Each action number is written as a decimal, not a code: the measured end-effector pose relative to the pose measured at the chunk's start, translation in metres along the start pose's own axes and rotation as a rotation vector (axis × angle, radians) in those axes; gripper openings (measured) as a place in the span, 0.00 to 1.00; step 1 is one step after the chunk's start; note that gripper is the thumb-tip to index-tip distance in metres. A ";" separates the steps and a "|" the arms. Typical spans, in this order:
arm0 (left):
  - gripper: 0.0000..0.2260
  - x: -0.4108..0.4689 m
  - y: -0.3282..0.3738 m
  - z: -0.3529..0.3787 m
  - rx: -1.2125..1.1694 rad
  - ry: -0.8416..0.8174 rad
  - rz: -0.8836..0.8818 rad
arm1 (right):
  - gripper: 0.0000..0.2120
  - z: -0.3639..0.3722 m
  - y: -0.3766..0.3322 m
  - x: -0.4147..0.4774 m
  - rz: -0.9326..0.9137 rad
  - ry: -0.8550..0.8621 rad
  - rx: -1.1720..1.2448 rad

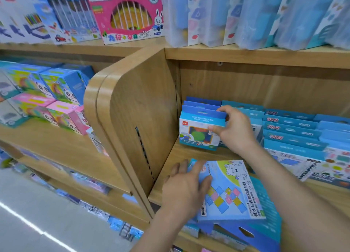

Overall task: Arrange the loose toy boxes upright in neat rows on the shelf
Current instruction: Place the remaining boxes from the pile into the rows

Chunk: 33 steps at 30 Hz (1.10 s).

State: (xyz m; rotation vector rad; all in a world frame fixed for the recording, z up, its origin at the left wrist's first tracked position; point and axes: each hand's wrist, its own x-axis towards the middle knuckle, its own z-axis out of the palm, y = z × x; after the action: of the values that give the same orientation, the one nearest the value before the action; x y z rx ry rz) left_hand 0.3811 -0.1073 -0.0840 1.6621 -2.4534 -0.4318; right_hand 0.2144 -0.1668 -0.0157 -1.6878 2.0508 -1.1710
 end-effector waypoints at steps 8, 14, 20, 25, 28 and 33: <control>0.23 0.028 -0.013 -0.020 -0.131 0.234 0.007 | 0.24 0.030 0.008 -0.001 0.048 0.009 -0.062; 0.31 0.061 -0.006 -0.034 -0.202 0.347 0.011 | 0.18 0.020 0.008 -0.013 0.223 0.046 0.082; 0.36 0.102 0.001 -0.045 -0.103 0.355 0.007 | 0.16 0.029 0.010 -0.019 0.344 -0.182 0.387; 0.32 0.113 0.004 -0.039 0.040 0.318 0.003 | 0.18 0.030 0.011 -0.017 0.334 -0.257 0.456; 0.32 0.116 0.006 -0.033 0.021 0.326 -0.021 | 0.19 0.027 0.014 -0.020 0.338 -0.287 0.515; 0.29 0.118 0.009 -0.033 -0.021 0.376 -0.009 | 0.18 0.021 0.018 -0.020 0.355 -0.320 0.616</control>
State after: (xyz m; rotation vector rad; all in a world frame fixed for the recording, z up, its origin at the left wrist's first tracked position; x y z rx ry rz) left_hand 0.3379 -0.2185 -0.0550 1.5783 -2.1591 -0.1277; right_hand 0.2210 -0.1574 -0.0484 -1.0798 1.5001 -1.1570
